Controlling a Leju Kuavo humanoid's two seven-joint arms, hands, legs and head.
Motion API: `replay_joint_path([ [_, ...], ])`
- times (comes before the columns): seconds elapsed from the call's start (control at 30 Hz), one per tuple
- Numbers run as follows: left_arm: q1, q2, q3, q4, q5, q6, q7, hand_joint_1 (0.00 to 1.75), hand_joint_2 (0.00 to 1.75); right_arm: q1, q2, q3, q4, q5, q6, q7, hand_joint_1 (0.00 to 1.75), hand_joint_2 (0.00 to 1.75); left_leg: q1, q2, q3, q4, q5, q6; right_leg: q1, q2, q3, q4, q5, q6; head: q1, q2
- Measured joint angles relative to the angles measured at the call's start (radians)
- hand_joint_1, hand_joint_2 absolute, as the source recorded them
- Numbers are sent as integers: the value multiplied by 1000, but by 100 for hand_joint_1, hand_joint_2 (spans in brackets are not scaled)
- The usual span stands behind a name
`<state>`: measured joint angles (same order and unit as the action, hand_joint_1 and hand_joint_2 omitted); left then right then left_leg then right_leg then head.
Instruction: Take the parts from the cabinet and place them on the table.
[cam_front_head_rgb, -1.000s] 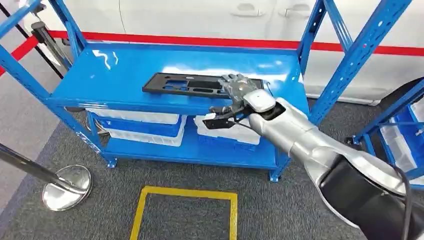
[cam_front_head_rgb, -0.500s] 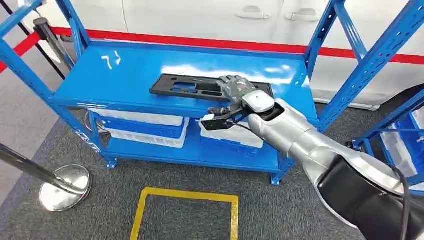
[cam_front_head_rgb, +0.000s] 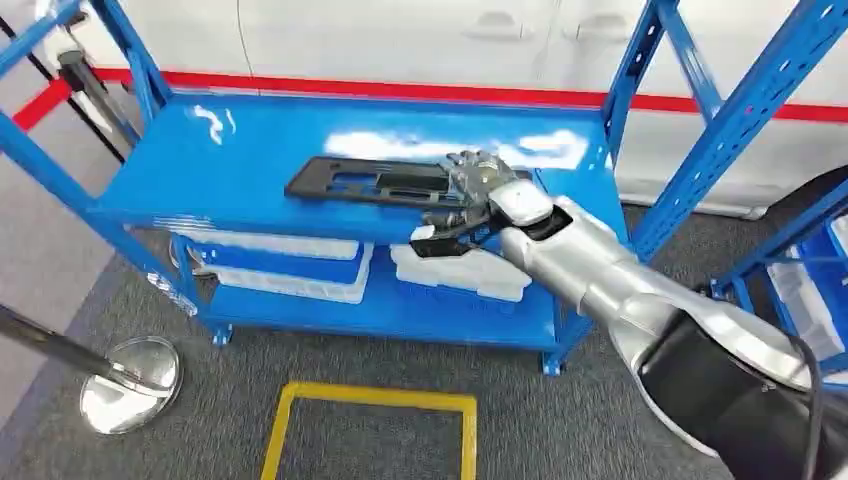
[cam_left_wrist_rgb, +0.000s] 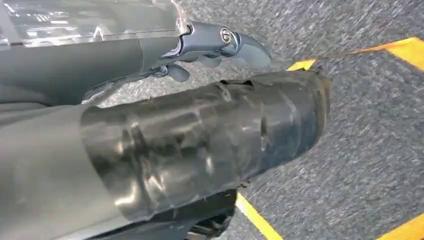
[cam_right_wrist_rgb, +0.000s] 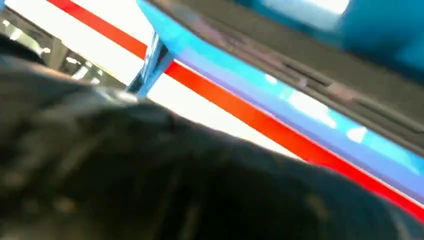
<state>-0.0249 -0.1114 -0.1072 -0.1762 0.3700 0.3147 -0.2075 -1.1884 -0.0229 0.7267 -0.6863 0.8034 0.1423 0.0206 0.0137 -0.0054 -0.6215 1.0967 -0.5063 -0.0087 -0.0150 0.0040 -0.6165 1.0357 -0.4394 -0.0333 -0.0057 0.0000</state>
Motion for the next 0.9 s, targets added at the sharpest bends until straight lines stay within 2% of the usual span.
replay_joint_path([
  [0.07,-1,0,0,0,3,-2,0,0,0,2,3,0,1,1,1,0,0,0,4,0,-80,154,-62,-7,1,1,4,0,-4,-4,1,0],
  [0.1,-2,-1,0,0,4,-3,0,0,0,5,3,1,2,1,1,0,0,0,4,0,-119,216,-77,-9,2,0,5,1,-6,-5,1,0],
  [0.13,-1,-1,0,0,5,-3,0,0,0,7,4,1,3,1,1,0,0,0,4,0,-141,239,-67,-10,2,1,8,1,-8,-5,1,0],
  [0.17,0,-1,0,0,5,-3,0,0,0,7,5,2,3,1,1,0,0,0,4,0,-134,205,-30,-8,3,1,12,1,-12,-4,1,0],
  [0.23,1,0,0,0,5,-6,0,0,0,6,5,2,3,1,1,-1,0,0,4,0,-61,36,76,1,2,2,25,2,-21,0,1,0],
  [0.27,1,0,0,0,5,-6,0,0,0,5,5,2,4,1,0,-1,0,0,3,0,-25,-52,111,8,3,2,31,1,-26,3,1,0],
  [0.3,1,1,0,0,5,-7,1,0,0,4,5,2,6,1,1,-2,0,0,-7,0,-9,-63,94,12,7,3,29,1,-29,8,1,0],
  [0.33,-2,1,0,0,5,-7,1,0,0,3,5,2,8,1,0,-3,0,0,-7,1,-4,-82,89,16,8,3,25,3,-29,12,1,0],
  [0.4,-3,1,0,0,5,-8,1,0,0,6,5,2,9,1,0,-6,0,0,-9,-1,-7,-78,86,21,5,2,28,-4,-28,20,1,0],
  [0.43,-2,1,0,0,5,-8,1,0,0,4,5,2,9,1,-1,-7,0,0,-5,0,-2,-85,87,26,9,2,32,-6,-30,26,2,0],
  [0.47,1,0,0,0,5,-8,1,0,0,5,5,3,9,-1,-2,-7,0,0,3,3,9,-98,91,31,4,0,31,6,-41,31,1,0],
  [0.5,0,0,0,0,5,-8,1,0,0,3,5,3,10,-2,-2,-7,0,0,2,2,15,-101,89,38,5,0,13,44,-65,32,2,0],
  [0.57,-2,0,0,0,5,-8,1,0,0,6,4,3,13,-7,-3,-8,0,0,0,3,18,-100,85,46,3,0,-66,195,-132,35,2,0],
  [0.6,-2,0,0,0,5,-8,1,0,0,12,4,3,15,-11,-3,-9,0,0,-1,3,18,-100,83,47,2,0,-108,268,-155,36,2,0],
  [0.63,-2,0,0,0,5,-8,1,0,0,19,4,3,16,-16,-3,-10,0,0,-1,2,19,-98,80,47,2,0,-137,309,-155,38,2,0],
  [0.67,-2,0,0,0,5,-8,1,0,0,28,4,3,18,-22,-4,-13,0,0,-1,1,23,-94,75,47,2,0,-139,294,-125,38,2,0],
  [0.7,-1,0,0,0,5,-8,1,0,0,33,4,3,19,-24,-6,-14,0,0,-1,-1,26,-90,69,45,2,-1,-117,236,-78,36,2,0],
  [0.73,0,0,0,0,5,-8,1,0,0,34,4,3,21,-27,-9,-16,0,0,-1,-2,30,-82,60,43,2,-1,-75,137,-16,32,2,0],
  [0.77,0,0,0,0,5,-8,1,0,0,35,4,3,23,-27,-12,-18,0,0,-1,-2,34,-76,52,40,2,-2,-40,47,23,26,2,0],
  [0.8,3,-1,0,0,5,-7,1,0,0,38,4,3,26,-27,-16,-21,0,0,-1,-2,32,-77,49,37,4,-3,-33,41,-2,22,1,0],
  [0.83,-4,0,0,0,5,-6,2,0,0,38,5,3,32,-27,-23,-24,0,0,-10,-2,26,-65,45,30,9,-2,-18,14,-2,22,1,0],
  [0.87,-5,-1,0,0,5,-5,1,0,0,43,5,3,34,-27,-24,-24,0,0,-3,-1,24,-69,47,25,13,0,-23,22,-4,18,2,0],
  [0.9,-3,-1,0,0,5,-5,2,0,0,46,5,3,35,-27,-25,-24,0,0,-3,-1,25,-72,47,23,13,0,-23,23,-6,15,2,0],
])
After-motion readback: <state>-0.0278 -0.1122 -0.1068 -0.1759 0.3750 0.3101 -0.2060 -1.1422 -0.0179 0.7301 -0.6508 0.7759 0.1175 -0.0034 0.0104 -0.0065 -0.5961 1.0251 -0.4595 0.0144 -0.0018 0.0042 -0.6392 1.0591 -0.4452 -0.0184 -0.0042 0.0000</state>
